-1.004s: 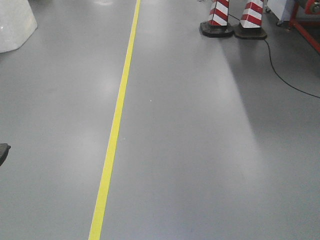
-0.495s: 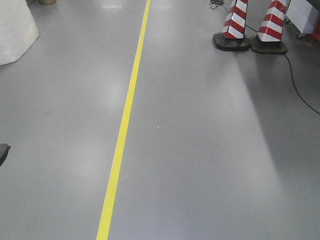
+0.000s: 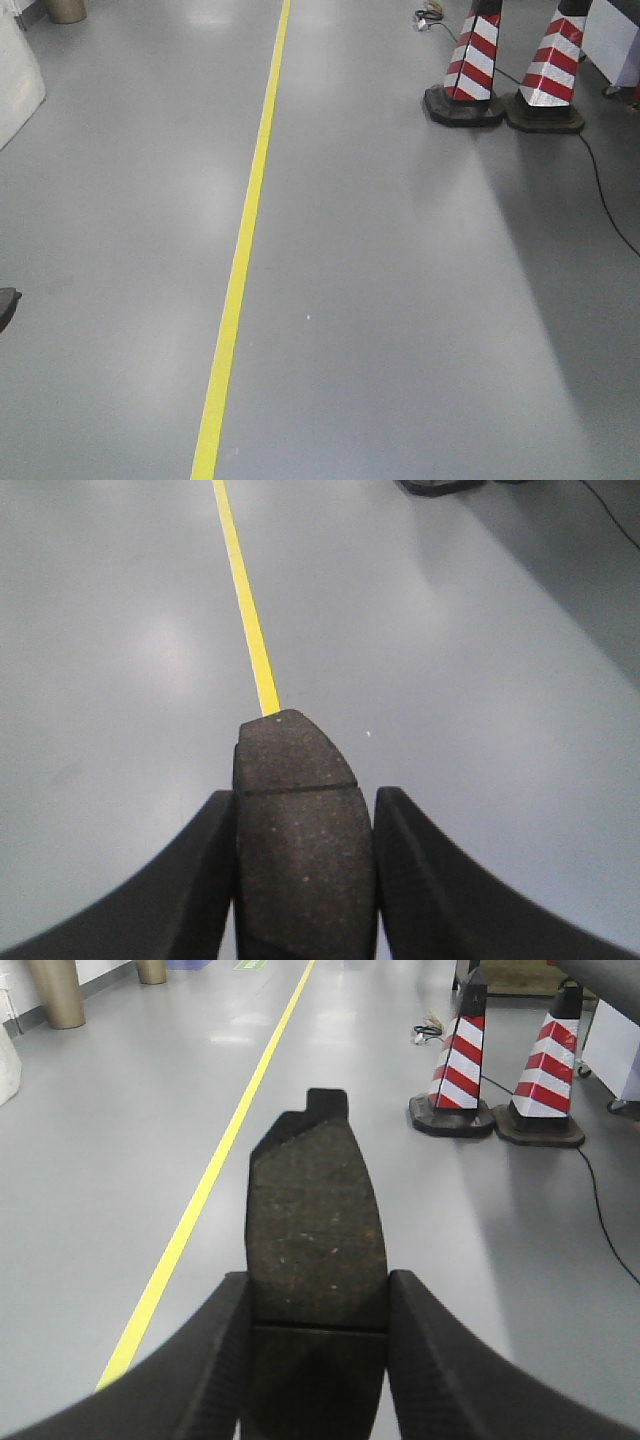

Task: Move and align brake pads A on conveyor
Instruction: 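Drive the base away from the table holding both pads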

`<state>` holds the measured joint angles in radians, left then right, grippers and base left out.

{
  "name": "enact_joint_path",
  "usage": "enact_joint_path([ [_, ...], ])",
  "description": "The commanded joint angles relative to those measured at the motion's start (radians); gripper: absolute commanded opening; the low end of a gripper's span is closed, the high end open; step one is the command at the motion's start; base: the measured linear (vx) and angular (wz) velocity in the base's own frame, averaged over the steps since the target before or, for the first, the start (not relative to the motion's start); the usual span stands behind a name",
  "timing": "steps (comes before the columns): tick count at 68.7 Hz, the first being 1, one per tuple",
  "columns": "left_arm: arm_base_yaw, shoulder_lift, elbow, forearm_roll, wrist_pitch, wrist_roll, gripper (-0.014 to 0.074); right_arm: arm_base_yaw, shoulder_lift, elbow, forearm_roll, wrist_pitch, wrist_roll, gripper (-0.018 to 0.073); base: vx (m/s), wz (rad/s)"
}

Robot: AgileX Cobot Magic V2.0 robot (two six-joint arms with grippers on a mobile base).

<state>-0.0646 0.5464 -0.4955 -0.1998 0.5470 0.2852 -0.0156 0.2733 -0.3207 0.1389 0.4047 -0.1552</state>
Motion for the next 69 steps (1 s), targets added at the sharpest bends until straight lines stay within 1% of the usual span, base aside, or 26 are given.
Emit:
enact_joint_path([
  [1,-0.005,0.005,-0.029,-0.017,-0.087,0.001,0.0109,-0.005,0.007,-0.031,0.001,-0.094,-0.008,-0.0005,0.66,-0.06],
  [69,-0.005,0.006,-0.029,-0.017,-0.086,0.001,0.0109,-0.005,0.007,-0.031,0.001,-0.095,-0.008,-0.0005,0.71,-0.02],
])
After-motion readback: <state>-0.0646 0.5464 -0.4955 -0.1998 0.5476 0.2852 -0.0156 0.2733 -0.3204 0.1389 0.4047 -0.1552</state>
